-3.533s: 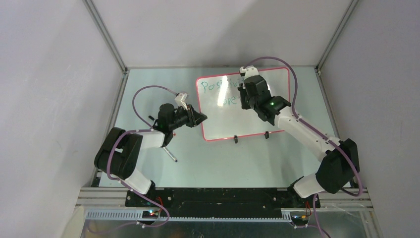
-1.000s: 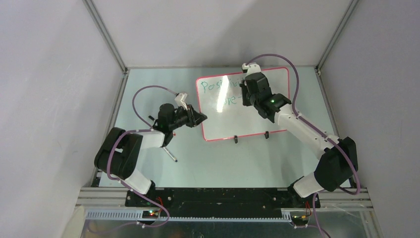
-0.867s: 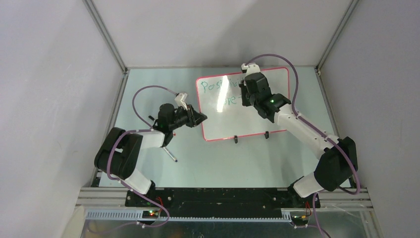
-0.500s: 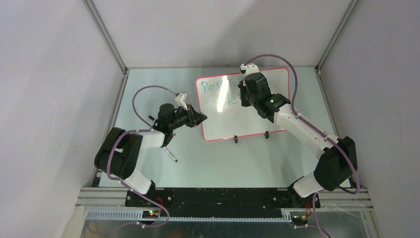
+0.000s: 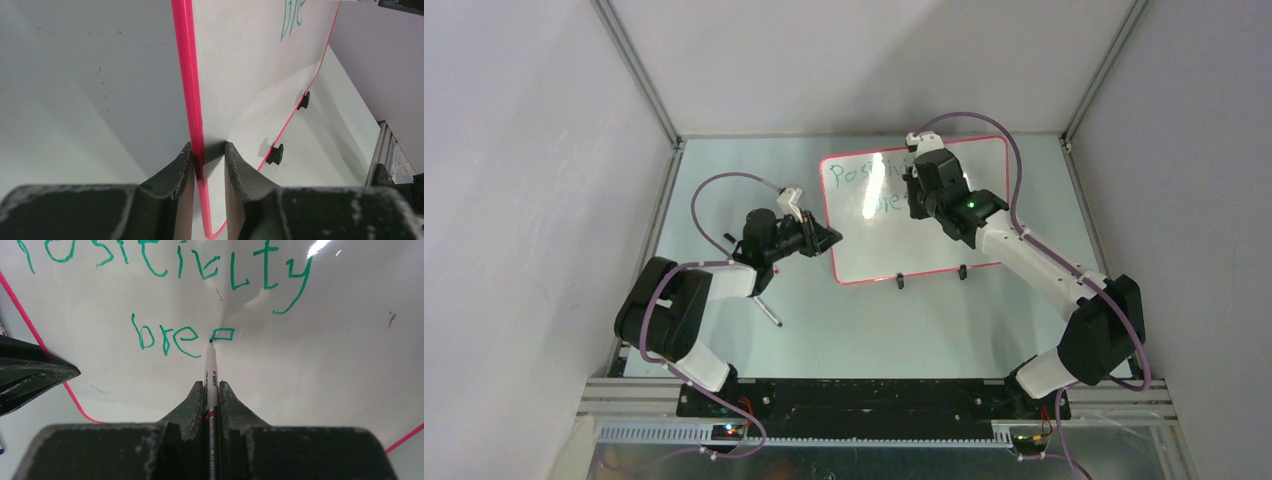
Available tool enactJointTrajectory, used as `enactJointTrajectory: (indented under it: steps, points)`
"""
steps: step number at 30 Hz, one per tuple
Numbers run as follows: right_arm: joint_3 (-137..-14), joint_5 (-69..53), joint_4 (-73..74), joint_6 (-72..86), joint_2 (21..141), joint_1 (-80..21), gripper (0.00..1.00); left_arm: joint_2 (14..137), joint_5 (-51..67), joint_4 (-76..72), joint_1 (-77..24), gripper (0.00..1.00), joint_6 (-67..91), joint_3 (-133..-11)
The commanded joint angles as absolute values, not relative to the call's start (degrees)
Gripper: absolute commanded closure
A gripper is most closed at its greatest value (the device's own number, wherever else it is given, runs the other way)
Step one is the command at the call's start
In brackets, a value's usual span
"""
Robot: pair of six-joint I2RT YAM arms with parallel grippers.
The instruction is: Write a sentence on the whiteboard
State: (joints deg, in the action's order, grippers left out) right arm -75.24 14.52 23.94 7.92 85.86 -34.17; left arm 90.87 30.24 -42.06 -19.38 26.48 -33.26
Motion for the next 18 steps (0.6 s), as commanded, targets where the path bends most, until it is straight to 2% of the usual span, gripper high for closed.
enactJointTrajectory:
  steps: [1, 18]
  points:
    - [-74.79, 15.1, 24.9, 8.24, 85.15, -34.77, 1.0, 89.77, 28.89, -42.87, -19.81, 0.76, 24.04, -34.54]
    - [-74.29, 18.63, 26.43, 8.93, 84.45, -33.94, 1.0, 89.65, 28.75, -42.89, -19.8, 0.76, 23.99, -34.45]
